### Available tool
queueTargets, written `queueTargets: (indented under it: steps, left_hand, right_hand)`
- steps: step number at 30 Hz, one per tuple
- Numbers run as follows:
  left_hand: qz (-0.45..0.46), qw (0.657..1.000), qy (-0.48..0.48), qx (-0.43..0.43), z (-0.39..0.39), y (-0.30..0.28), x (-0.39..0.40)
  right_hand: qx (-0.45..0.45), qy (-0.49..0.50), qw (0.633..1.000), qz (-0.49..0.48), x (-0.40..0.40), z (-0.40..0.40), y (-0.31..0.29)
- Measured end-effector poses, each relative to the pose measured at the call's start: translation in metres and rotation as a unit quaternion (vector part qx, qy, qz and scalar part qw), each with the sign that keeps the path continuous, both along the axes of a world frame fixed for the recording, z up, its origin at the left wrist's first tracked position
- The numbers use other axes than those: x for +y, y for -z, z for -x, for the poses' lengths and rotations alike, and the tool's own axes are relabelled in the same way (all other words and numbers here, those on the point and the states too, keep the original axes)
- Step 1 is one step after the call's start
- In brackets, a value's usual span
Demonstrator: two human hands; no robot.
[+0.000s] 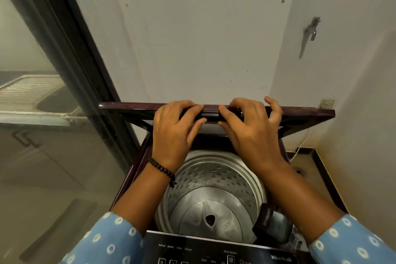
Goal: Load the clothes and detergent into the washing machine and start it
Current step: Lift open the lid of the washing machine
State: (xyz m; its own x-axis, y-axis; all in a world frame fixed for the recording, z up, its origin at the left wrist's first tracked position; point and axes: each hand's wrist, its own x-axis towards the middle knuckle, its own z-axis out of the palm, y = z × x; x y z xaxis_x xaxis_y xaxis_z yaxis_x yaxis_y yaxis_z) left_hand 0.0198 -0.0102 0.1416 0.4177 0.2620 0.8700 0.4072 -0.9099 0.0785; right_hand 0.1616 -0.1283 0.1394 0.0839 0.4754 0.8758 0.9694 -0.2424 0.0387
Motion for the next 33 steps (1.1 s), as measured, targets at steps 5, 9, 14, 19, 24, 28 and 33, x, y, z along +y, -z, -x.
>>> queueTargets:
  steps: [5,9,14,19,24,28,33]
  left_hand:
    - [-0.016,1.0,-0.001,0.0,-0.025,-0.014,0.028]
    - [-0.005,1.0,0.004,0.01,-0.044,-0.015,0.047]
    - [0.015,1.0,-0.002,0.02,-0.07,-0.017,0.057]
    - [0.014,1.0,-0.012,0.017,-0.094,-0.025,0.074]
    - [0.031,0.999,-0.011,0.035,-0.116,-0.031,0.096]
    - [0.041,0.998,-0.002,0.05,-0.131,-0.03,0.116]
    - [0.057,0.996,-0.007,0.071,-0.15,-0.026,0.141]
  right_hand:
    - [-0.052,0.046,0.997,-0.03,0.03,-0.021,-0.018]
    - [-0.046,0.042,0.998,-0.029,0.056,-0.038,-0.029]
    - [-0.03,0.029,0.998,-0.047,0.073,-0.06,-0.035]
    - [-0.019,0.028,0.998,-0.051,0.096,-0.081,-0.036]
    - [-0.006,0.028,0.998,-0.049,0.119,-0.102,-0.034]
    - [0.012,0.025,0.999,-0.046,0.137,-0.116,-0.032]
    - [0.034,0.027,0.998,-0.036,0.161,-0.13,-0.028]
